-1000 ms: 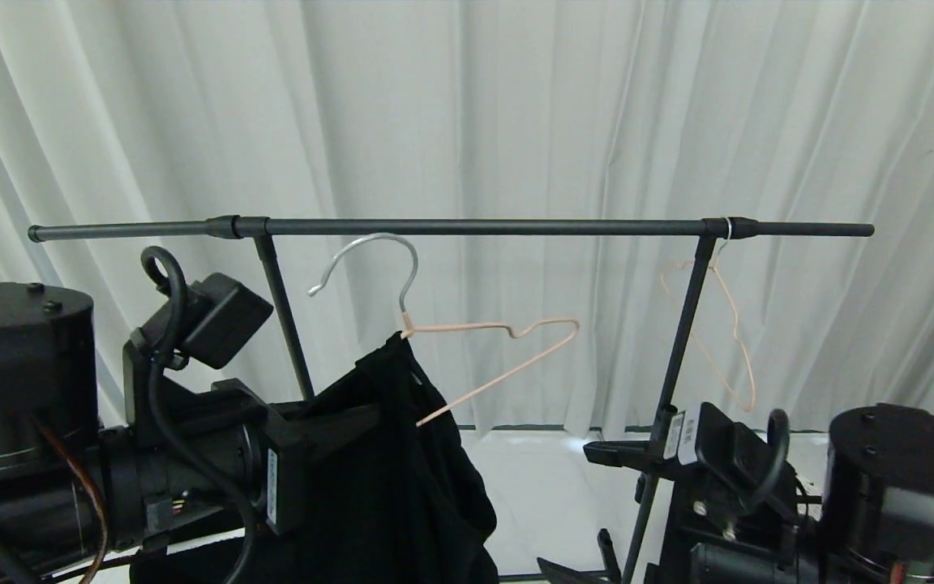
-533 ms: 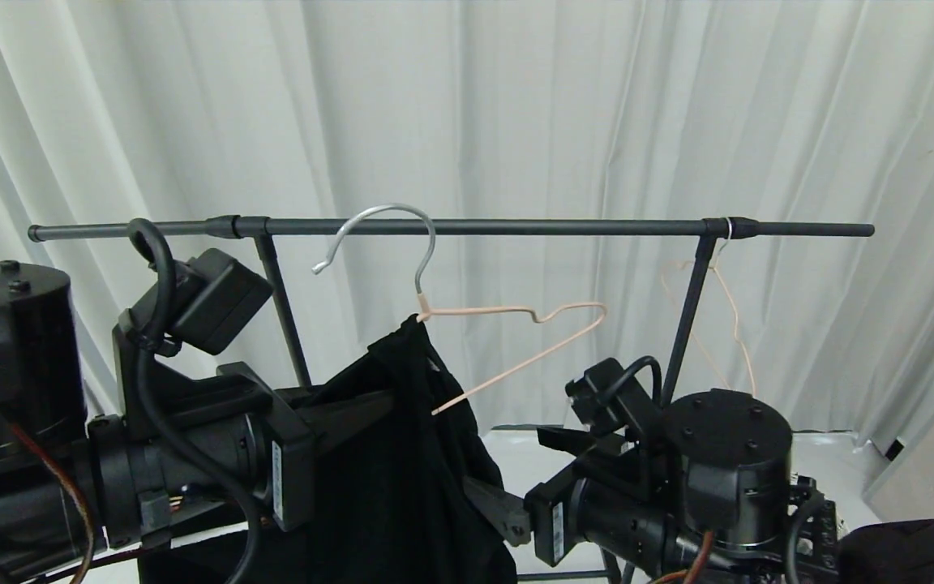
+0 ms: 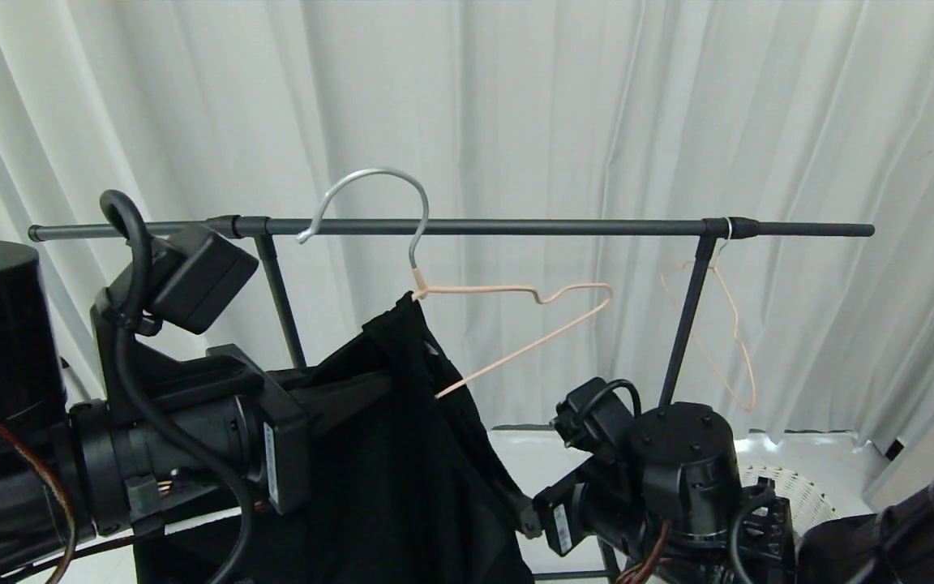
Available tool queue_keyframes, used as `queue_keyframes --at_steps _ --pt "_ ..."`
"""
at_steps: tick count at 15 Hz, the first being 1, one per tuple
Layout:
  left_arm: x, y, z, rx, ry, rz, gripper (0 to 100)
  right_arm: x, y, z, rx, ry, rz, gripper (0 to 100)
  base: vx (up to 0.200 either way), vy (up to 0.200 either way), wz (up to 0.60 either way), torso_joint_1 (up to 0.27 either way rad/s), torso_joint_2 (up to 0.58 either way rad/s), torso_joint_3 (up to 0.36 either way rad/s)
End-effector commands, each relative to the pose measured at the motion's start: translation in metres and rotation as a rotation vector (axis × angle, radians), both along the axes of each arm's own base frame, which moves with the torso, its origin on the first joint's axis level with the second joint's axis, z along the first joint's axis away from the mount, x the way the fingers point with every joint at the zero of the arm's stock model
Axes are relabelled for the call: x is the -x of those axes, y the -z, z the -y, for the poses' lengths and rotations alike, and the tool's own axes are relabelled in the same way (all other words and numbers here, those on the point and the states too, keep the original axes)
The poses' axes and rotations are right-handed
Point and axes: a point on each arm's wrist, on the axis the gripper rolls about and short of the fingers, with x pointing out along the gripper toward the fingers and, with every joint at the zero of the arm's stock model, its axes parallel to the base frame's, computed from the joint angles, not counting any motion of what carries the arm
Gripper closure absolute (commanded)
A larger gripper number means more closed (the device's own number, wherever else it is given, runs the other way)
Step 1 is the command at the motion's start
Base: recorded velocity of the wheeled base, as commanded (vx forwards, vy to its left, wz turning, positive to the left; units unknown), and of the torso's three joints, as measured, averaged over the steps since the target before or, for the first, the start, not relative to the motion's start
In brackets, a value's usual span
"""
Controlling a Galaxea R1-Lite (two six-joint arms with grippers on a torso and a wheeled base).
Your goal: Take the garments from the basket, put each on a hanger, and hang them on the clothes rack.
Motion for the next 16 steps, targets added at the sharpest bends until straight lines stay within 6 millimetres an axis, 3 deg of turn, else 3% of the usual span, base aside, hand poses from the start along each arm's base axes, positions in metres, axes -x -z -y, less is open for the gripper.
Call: queue_keyframes --at_steps 1,4,8,16 --pt "0.000 0.003 -0.001 -0.010 -0.026 -0.007 100 -0.022 0.001 0.020 0.060 0.106 0.043 0 0.000 0.000 0.00 0.000 0.00 0.000" --pt "0.006 0.003 -0.006 -0.006 -0.056 0.002 100 -0.059 -0.012 0.043 0.093 0.269 0.129 0 0.000 0.000 0.00 0.000 0.00 0.000" --pt "0.020 0.007 -0.015 -0.001 -0.038 0.002 100 -0.099 -0.032 0.060 0.064 0.425 0.206 0 0.000 0.000 0.00 0.000 0.00 0.000" --pt "0.023 0.031 -0.017 -0.089 -0.029 -0.121 100 -0.111 -0.054 0.064 0.042 0.448 0.277 0 0.000 0.000 0.00 0.000 0.00 0.000"
